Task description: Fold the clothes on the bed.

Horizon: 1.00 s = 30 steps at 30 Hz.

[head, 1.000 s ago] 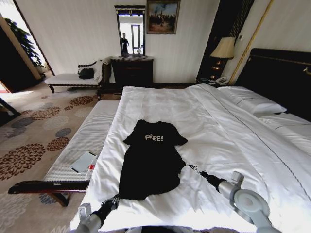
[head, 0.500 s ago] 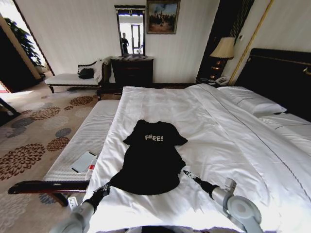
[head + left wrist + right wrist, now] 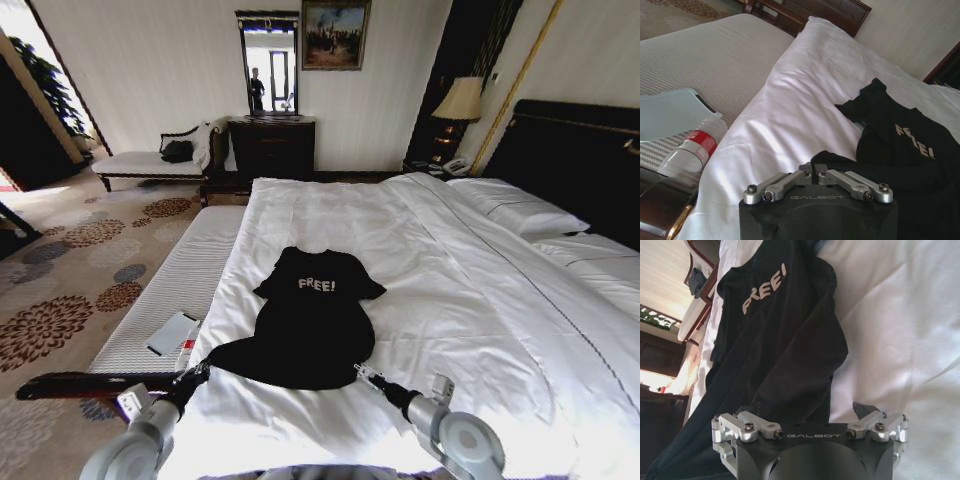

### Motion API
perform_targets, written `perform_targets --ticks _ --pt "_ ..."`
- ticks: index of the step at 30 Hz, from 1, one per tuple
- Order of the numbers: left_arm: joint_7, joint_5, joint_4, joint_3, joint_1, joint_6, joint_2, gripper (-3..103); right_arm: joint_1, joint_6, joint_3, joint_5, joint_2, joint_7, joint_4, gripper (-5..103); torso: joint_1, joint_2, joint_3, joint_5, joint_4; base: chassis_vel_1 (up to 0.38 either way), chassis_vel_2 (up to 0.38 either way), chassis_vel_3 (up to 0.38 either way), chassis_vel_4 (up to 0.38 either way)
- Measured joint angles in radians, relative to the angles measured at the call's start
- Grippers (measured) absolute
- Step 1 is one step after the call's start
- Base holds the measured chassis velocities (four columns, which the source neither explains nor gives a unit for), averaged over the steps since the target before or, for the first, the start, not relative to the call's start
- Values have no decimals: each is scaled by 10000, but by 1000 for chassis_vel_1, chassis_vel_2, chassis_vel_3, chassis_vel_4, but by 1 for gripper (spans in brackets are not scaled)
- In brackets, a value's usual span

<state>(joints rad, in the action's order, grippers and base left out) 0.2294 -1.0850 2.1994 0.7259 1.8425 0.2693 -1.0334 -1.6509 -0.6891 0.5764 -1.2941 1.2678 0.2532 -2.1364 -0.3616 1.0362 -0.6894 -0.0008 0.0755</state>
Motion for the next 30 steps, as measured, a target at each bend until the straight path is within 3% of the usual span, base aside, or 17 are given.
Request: perform_targets --ticks 11,30 --pt "109 -721 -56 827 -169 24 88 1 691 295 -250 40 -19 -63 309 100 0 0 0 2 2 0 0 0 0" --pt "96 -521 29 780 -81 30 -61 1 271 195 -243 301 -64 -319 392 100 0 0 0 2 0 0 0 0 0"
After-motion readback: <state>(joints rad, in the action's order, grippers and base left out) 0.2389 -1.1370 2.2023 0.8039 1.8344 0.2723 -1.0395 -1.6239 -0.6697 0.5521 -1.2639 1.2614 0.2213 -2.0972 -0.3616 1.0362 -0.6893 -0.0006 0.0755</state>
